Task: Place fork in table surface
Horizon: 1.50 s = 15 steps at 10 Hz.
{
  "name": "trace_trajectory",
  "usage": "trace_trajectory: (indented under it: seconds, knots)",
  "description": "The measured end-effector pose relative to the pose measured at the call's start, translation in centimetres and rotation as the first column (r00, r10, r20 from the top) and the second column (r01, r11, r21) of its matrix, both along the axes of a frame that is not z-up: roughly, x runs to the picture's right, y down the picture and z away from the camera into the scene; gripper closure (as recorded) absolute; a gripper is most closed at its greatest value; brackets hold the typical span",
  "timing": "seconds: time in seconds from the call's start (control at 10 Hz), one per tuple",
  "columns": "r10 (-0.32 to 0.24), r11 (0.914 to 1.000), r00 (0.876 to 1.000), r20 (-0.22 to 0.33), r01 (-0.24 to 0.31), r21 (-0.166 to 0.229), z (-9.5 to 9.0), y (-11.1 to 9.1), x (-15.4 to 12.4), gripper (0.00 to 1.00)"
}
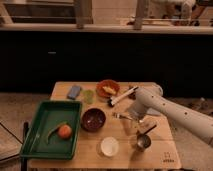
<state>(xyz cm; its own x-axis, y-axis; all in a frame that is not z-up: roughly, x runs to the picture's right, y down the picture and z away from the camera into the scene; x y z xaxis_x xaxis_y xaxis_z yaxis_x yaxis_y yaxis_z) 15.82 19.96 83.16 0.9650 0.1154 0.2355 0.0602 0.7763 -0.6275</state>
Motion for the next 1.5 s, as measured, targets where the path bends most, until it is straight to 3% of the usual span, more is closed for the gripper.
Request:
trace_trajectory:
  seconds: [0.3, 0.6, 1.5]
  knots:
    - [0.033, 0.9989, 0.999, -0.008, -0.032, 0.035, 0.6, 0.1, 0.5, 0.2]
    - [0.048, 0.9978, 0.999, -0.004, -0.048, 0.046, 1.3, -0.4, 0.3, 0.2]
    - [0.108, 0.9937, 0.994, -0.007, -0.108, 0.032, 4.2, -0.9, 0.9, 0.2]
